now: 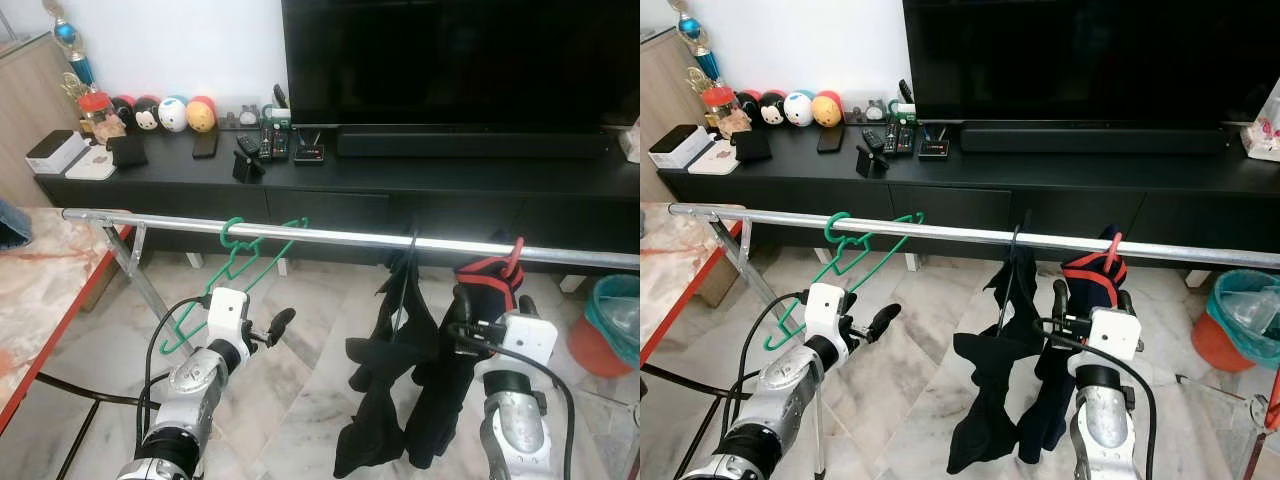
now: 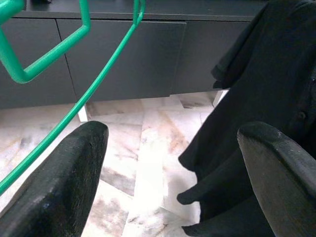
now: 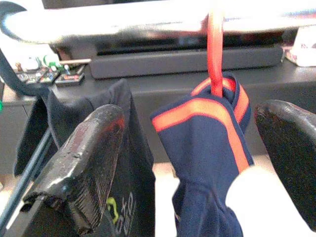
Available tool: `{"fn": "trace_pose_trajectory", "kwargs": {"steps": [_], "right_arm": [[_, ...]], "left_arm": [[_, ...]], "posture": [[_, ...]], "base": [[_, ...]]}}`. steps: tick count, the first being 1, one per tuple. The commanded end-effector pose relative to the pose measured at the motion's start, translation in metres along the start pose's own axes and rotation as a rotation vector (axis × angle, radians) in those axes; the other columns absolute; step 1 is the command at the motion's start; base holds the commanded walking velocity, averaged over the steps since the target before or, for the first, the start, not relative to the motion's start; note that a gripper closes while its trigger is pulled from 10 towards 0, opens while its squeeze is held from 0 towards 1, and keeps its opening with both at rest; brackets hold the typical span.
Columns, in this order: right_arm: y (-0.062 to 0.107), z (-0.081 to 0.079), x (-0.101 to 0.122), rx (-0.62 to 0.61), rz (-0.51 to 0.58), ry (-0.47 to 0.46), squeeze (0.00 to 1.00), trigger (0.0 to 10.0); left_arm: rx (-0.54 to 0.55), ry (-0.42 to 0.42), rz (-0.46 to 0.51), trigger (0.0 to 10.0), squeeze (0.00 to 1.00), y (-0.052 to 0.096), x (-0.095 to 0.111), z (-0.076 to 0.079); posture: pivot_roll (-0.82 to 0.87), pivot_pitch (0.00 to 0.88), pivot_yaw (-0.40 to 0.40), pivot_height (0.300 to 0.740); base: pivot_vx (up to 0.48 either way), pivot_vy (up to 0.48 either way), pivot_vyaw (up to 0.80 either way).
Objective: Hang hanger
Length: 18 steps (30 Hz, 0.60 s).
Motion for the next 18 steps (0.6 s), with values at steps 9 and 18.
{"fn": "trace_pose_trajectory", "kwargs": {"steps": [9,18], "right_arm": [[0.006,0.027,-0.013,-0.169,-0.045,-0.024,0.0,10.0],[0.022,0.036,-0.014,-0.236,-0.022,0.007,0.0,10.0]], "left_arm": [[0.116,0.01,-0.069,10.0,0.0,0.016,-0.022,-0.012],[0.15,0.018,-0.063,10.0,0.0,0.022,-0.027,-0.016]], "posture": [[-0.04,0.0,0.045,0.74],[-0.05,0.0,0.053,0.74]], "base": [[0.0,0.0,0.0],[0.0,0.0,0.0]]}}
Point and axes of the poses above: a point about 5 cm out from each wrist's last joint towards the gripper, its own y axis pointing back from the gripper into the wrist, its own x axis along the axis of the wrist's last joint, z = x × y, the point moved 1 cm from there along -y, pointing out of the wrist towards the gripper, and after that the axes turned 14 degrees about -y, right-handed, at the moved point
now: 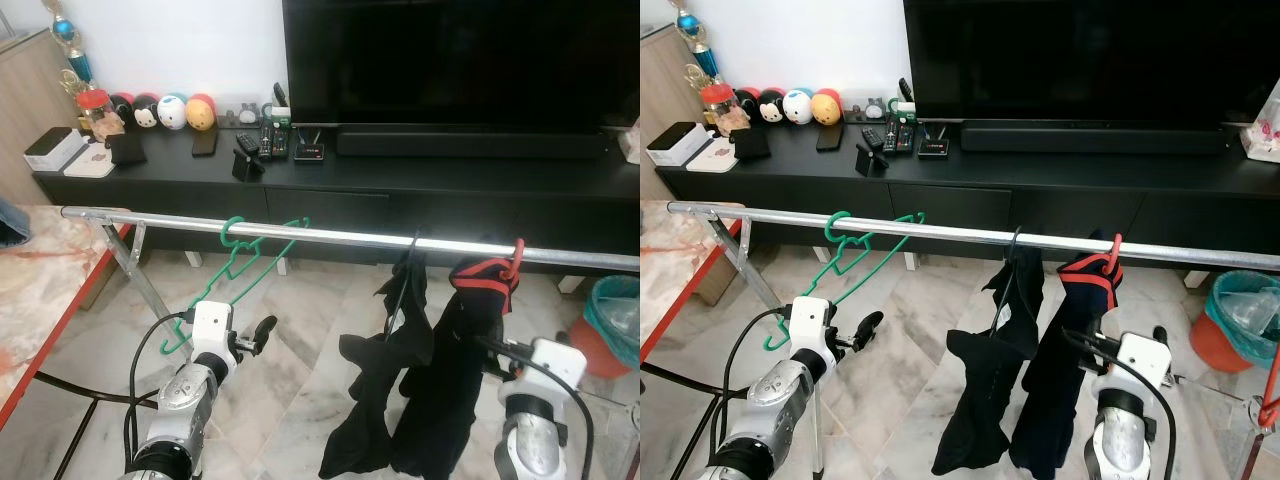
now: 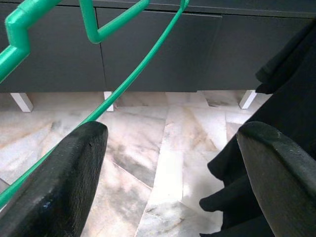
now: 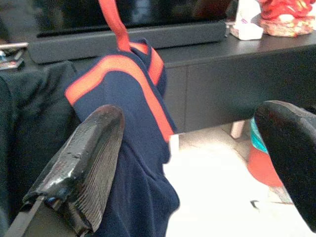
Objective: Hang hanger
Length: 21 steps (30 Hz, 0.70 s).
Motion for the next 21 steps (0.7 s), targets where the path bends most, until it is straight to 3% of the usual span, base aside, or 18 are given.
{"fn": "trace_pose_trajectory", "kwargs": {"steps": [1,14,17,21], "right_arm": [[0.002,0.001,-0.001,-0.012,0.008,-0.003,0.0,10.0],[0.002,-0.011,-0.002,0.025,0.004,-0.001,0.0,10.0],[0.002,-0.011,-0.003,0.009,-0.005,-0.046,0.0,10.0],[0.0,-0.016,-0.001,0.033,0.0,-0.037,0.0,10.0]], "left_arm": [[0.018,0.008,-0.019,10.0,0.0,0.005,-0.007,-0.004],[0.009,0.019,0.003,10.0,0.0,0.004,-0.005,0.0],[0.002,0.018,0.004,10.0,0.0,0.004,-0.005,0.001],[-0.007,0.014,0.003,10.0,0.0,0.003,-0.005,0.003]], "posture": [[-0.05,0.0,0.053,0.74],[-0.05,0.0,0.048,0.74],[-0.05,0.0,0.048,0.74],[-0.05,0.0,0.05,0.74]], "base": [[0.0,0.0,0.0],[0.0,0.0,0.0],[-0.242,0.0,0.0],[-0.245,0.0,0.0]]}}
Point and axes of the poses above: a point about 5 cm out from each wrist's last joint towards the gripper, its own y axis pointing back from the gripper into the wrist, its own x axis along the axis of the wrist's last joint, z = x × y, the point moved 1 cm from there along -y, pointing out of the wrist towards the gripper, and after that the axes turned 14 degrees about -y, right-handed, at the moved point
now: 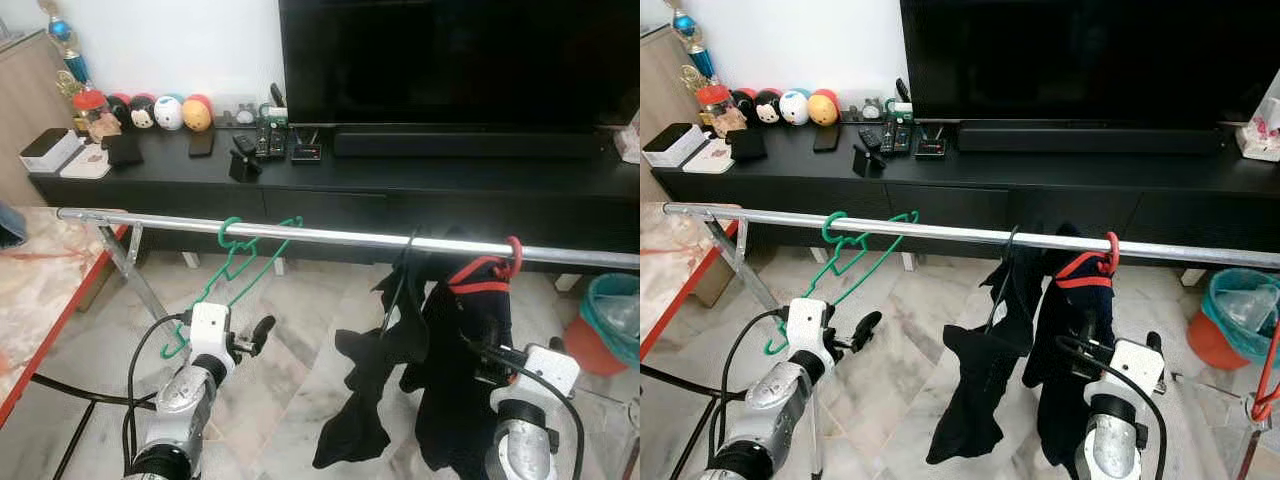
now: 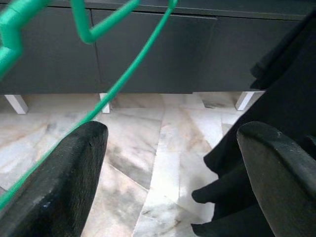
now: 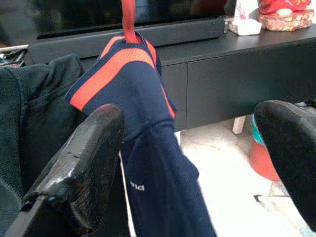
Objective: Hang hanger
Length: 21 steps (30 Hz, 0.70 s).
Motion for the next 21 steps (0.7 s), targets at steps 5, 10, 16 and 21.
{"fn": "trace_pose_trajectory", "kwargs": {"steps": [5,10,16,21], "right_arm": [[-0.0014,-0.0059,-0.0007,0.022,-0.008,0.003,0.0,10.0],[-0.0018,-0.0063,-0.0016,0.025,-0.015,0.001,0.0,10.0],[-0.002,-0.0079,-0.0025,0.029,-0.021,0.001,0.0,10.0],[-0.0023,-0.0098,-0.0034,0.031,-0.025,-0.003,0.0,10.0]], "left_arm": [[-0.001,0.008,-0.009,10.0,0.0,0.0032,-0.0052,0.0008],[-0.001,0.009,-0.01,10.0,0.0,0.0034,-0.0054,0.0009],[-0.002,0.009,-0.008,10.0,0.0,0.003,-0.0048,0.0005],[-0.008,0.009,-0.007,10.0,0.0,0.0025,-0.0044,0.0019]], "posture": [[-0.04,0.0,0.048,0.74],[-0.04,0.0,0.048,0.74],[-0.04,0.0,0.05,0.74],[-0.04,0.0,0.053,0.74]], "base": [[-0.244,0.0,0.0],[-0.245,0.0,0.0],[-0.249,0.0,0.0],[-0.253,0.0,0.0]]}}
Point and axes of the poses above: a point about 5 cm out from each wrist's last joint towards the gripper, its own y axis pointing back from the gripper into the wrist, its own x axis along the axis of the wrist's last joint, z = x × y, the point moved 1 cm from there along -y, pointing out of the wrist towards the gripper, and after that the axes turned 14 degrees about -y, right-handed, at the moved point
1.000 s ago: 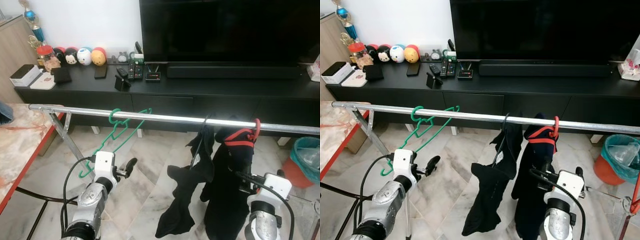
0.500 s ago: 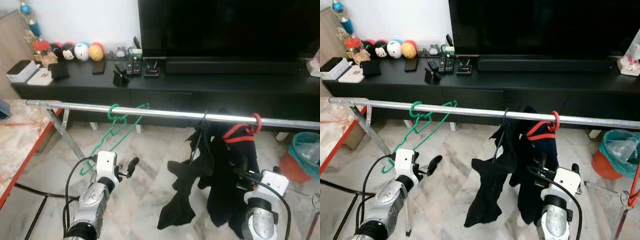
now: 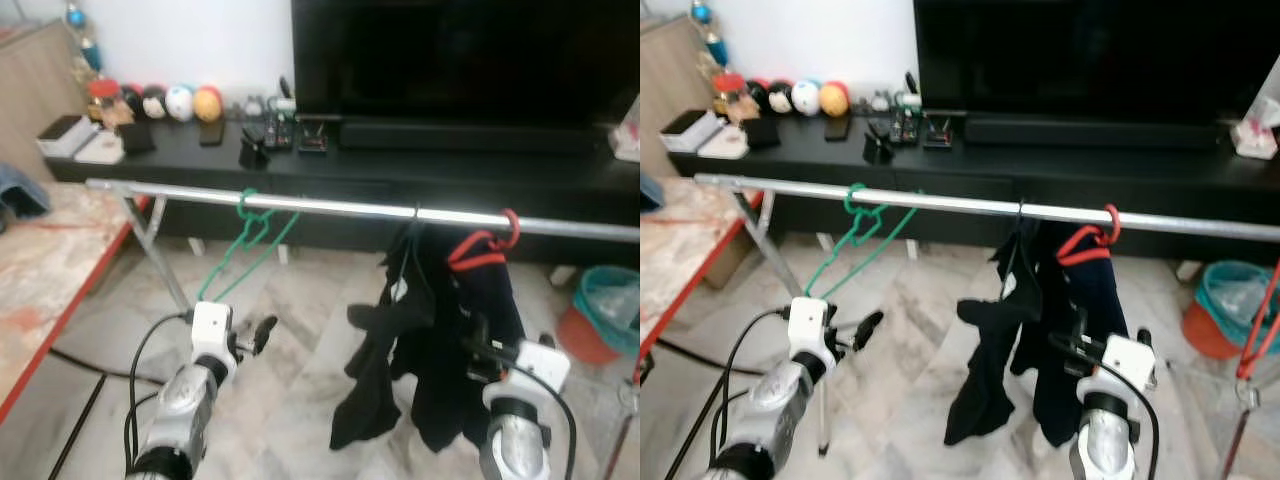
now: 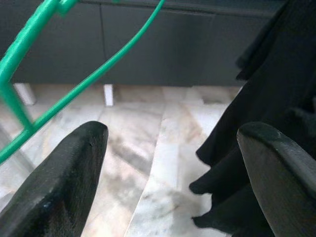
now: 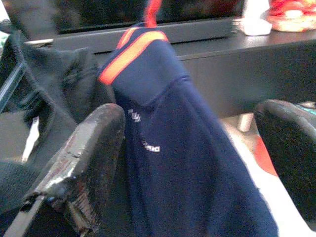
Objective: Hang hanger
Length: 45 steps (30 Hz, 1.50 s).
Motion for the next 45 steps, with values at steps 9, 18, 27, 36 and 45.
{"fn": "trace_pose_trajectory", "kwargs": {"steps": [9,18,27,36,45], "right_arm": [[0.001,0.002,-0.004,-0.009,-0.023,0.001,0.0,10.0],[0.001,0.002,-0.004,-0.01,-0.028,0.005,0.0,10.0],[-0.001,0.003,-0.006,-0.013,-0.041,0.01,0.0,10.0],[-0.003,0.013,-0.016,-0.051,-0.1,0.019,0.0,10.0],[-0.003,0.03,-0.031,-0.126,-0.189,-0.008,0.0,10.0]], "left_arm": [[-0.005,0.014,-0.016,10.0,0.0,0.002,-0.004,0.003],[-0.005,0.018,-0.015,10.0,0.0,0.001,-0.004,0.003],[0.0,0.02,-0.019,10.0,0.0,0.001,-0.004,0.002],[0.012,0.02,-0.026,10.0,0.0,0.001,-0.005,-0.001],[0.012,0.016,-0.049,10.0,0.0,0.002,-0.008,-0.003]], "posture": [[-0.04,0.0,0.052,0.74],[-0.04,0.0,0.05,0.74],[-0.04,0.0,0.048,0.74],[-0.04,0.0,0.048,0.74],[-0.04,0.0,0.049,0.74]], "base": [[-0.254,0.0,0.0],[-0.254,0.0,0.0],[-0.255,0.0,0.0],[-0.26,0.0,0.0],[-0.264,0.0,0.0]]}}
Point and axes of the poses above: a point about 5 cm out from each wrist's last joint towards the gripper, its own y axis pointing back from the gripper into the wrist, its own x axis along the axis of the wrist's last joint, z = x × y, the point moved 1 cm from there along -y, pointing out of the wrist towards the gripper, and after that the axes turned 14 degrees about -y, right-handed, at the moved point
